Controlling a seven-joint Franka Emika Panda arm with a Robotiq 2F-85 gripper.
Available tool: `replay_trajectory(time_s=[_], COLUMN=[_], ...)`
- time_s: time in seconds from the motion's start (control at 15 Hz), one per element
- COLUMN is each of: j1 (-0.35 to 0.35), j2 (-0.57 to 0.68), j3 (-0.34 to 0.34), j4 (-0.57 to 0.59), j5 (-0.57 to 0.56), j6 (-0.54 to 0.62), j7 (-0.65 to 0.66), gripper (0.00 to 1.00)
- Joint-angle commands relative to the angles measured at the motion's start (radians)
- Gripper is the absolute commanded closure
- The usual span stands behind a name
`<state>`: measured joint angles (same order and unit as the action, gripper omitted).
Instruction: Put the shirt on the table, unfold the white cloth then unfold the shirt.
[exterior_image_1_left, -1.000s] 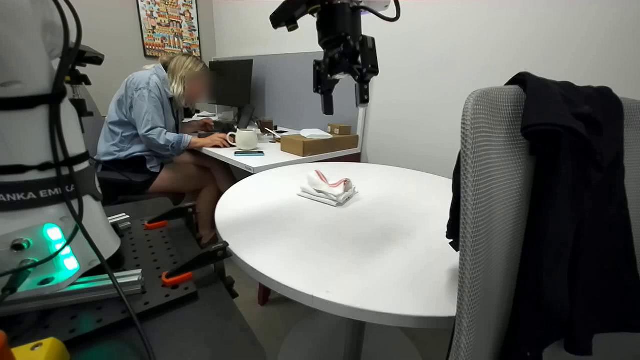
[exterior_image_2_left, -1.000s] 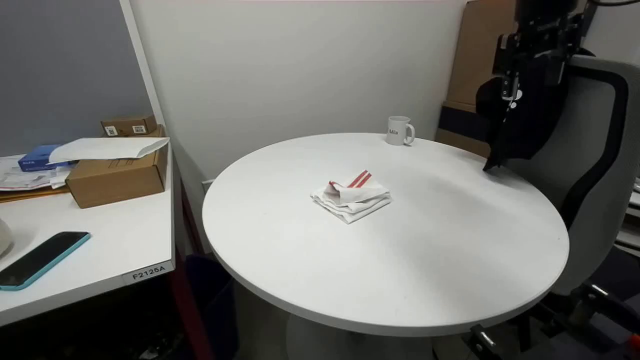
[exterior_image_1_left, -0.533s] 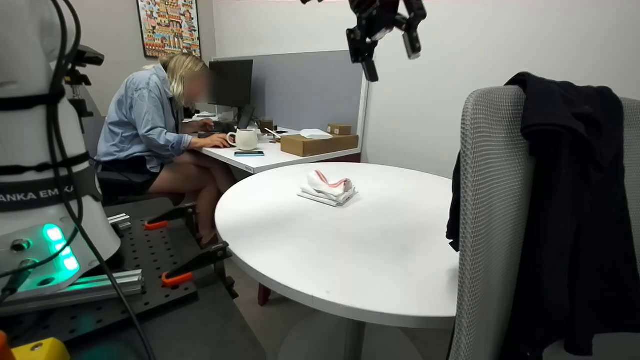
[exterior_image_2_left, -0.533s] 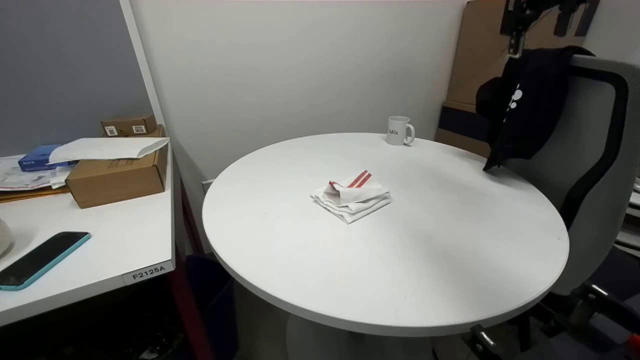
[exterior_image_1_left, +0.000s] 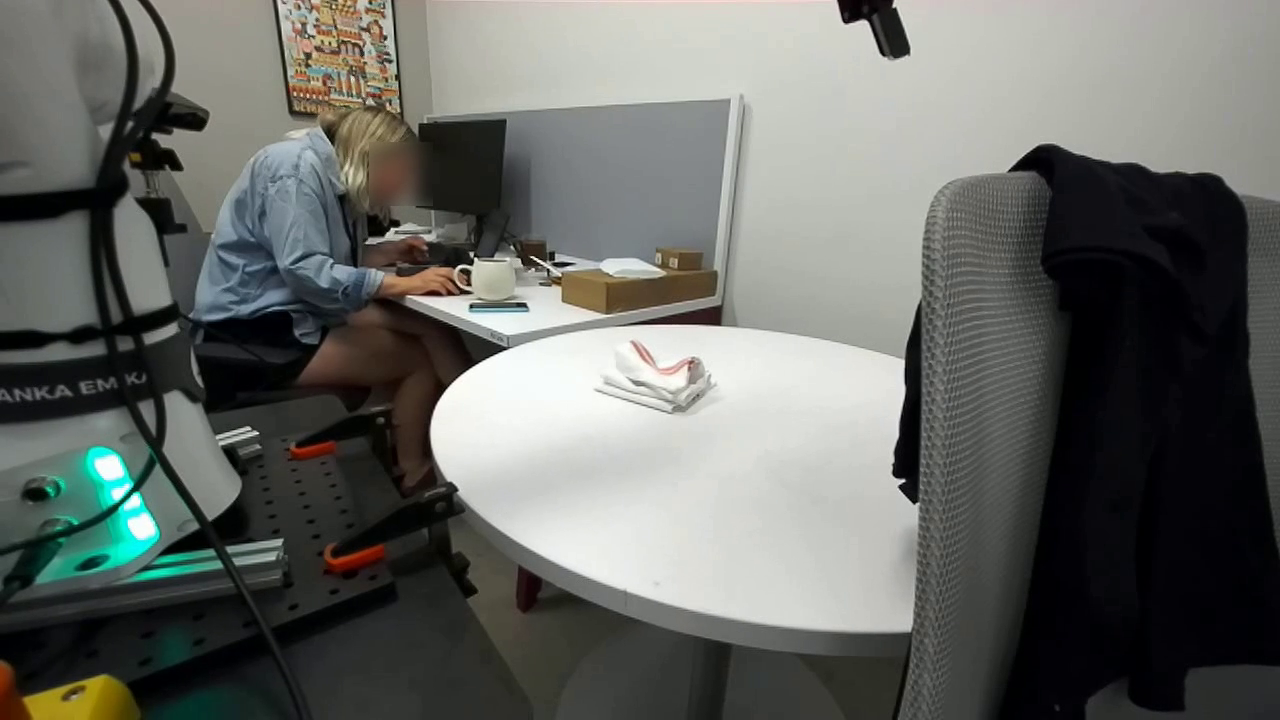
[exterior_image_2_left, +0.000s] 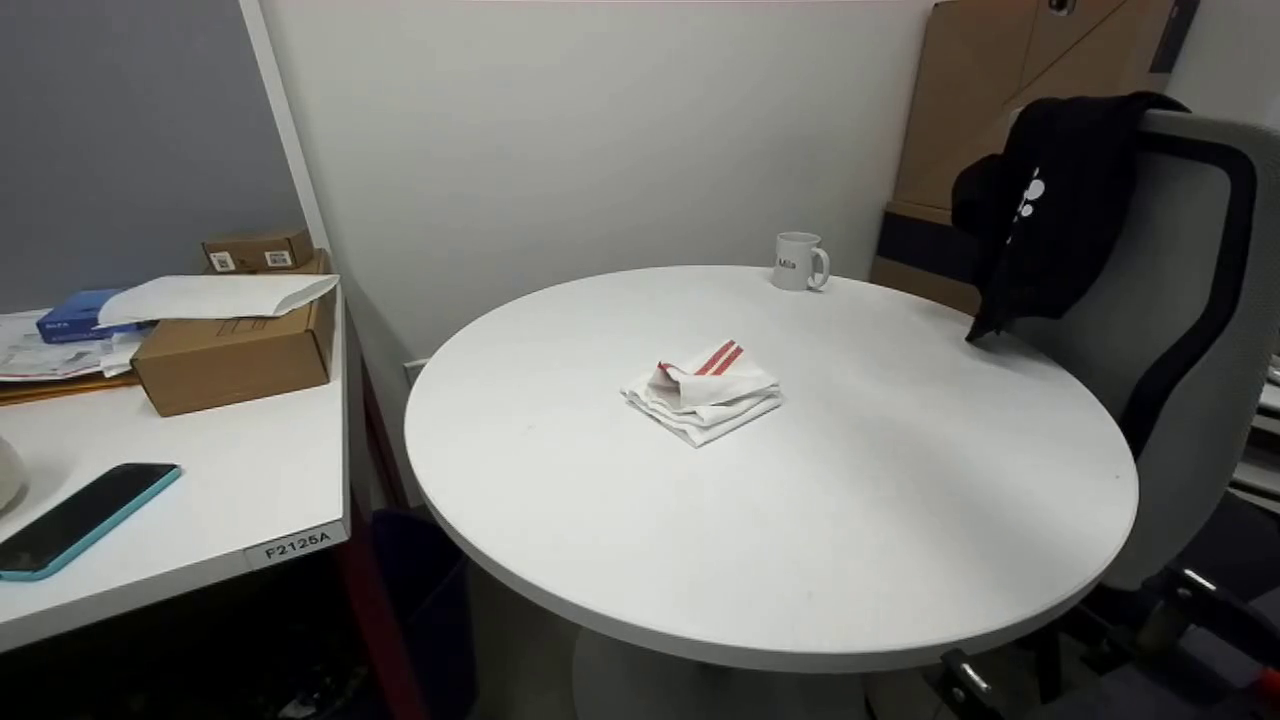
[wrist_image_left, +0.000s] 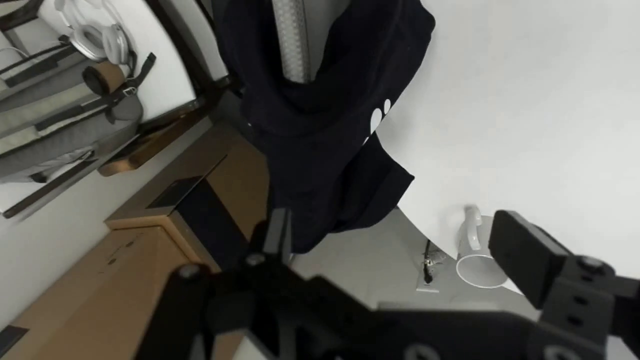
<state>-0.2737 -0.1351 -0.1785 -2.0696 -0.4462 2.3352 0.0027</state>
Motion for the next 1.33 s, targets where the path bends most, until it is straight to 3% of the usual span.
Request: replay_trajectory(time_s=[0.0,0.27,0.6,1.27], j1=[0.019,-0.014,-0.048,-0.084], j2=[0.203,0.377,0.481,0.535], j3=[-0.048,-0.055,-0.075,-0.076], j4=[0.197,0.366,0.506,0.583], j5=[0.191,0.289,0.266,0.278], j6=[-0.036,-0.108,-0.191,-0.344], j7=[-0.176,-0.246,-0.206,-0.233], gripper=[0.00,0.00,0.00,0.00])
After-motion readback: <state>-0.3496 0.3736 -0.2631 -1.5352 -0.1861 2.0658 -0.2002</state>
